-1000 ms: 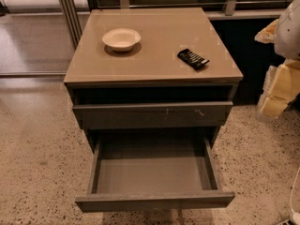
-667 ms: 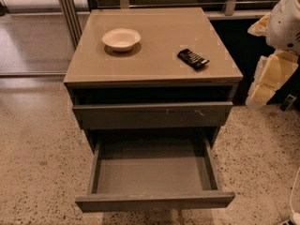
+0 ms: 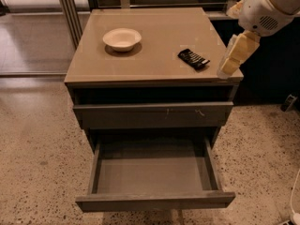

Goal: Place rxbar chocolate into middle drawer

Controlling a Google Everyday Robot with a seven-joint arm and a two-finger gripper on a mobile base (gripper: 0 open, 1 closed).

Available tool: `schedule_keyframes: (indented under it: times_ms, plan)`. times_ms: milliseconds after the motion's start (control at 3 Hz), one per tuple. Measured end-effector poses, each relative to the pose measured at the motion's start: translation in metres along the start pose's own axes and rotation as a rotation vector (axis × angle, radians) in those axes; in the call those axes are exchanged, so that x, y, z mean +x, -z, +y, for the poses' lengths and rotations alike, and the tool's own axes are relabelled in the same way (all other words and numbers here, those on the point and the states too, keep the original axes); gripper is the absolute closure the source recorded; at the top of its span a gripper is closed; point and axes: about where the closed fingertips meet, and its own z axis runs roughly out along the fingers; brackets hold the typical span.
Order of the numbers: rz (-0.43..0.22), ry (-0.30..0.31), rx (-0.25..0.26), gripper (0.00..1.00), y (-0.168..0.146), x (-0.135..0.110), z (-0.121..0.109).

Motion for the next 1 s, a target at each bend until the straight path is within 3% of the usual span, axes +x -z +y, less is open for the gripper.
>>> schedule_keyframes:
  times_ms: [333, 667, 1000]
  plan:
    - [-0.082, -0.051, 0.044, 0.00, -0.029, -0.015, -0.038]
    - [-0.172, -0.203, 0.078, 0.00, -0.068, -0.025, -0.075]
    - [-0.172, -0.203, 0.078, 0.00, -0.068, -0.025, -0.075]
